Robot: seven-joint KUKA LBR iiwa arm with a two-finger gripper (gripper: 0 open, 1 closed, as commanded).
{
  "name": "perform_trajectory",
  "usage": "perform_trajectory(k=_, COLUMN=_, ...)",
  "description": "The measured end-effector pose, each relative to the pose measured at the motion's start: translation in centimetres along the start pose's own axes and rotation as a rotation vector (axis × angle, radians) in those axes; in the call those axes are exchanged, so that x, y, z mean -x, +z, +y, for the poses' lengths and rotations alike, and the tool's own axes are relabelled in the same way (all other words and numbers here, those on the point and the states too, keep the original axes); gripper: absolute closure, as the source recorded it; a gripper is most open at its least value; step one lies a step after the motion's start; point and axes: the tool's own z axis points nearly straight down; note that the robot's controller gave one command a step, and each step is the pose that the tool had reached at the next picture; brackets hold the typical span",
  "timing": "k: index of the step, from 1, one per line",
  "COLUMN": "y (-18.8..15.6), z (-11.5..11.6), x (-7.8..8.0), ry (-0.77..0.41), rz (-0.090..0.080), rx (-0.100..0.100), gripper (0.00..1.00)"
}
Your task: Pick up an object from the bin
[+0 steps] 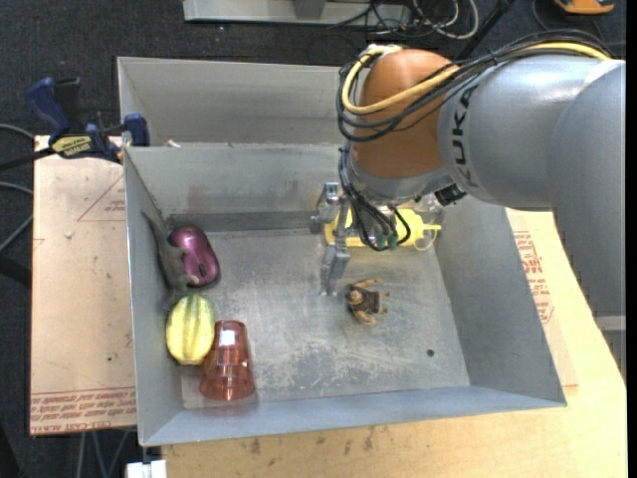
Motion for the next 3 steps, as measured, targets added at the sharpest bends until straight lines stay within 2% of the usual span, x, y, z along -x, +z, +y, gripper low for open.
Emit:
perform_trajectory(k=1, y=0.0, z=0.0, x=0.0, ry=0.000, rz=0.000, rx=0.000, gripper=0.00)
perform_trajectory(k=2, y=-0.2, z=-0.7, x=-0.6, ry=-0.124, rz=0.001, rx=0.000, gripper=0.00)
perform_trajectory(k=3, y=-0.6, z=-3.7, x=-1.8, ry=-0.370, rz=-0.003, rx=-0.002, gripper=0.00)
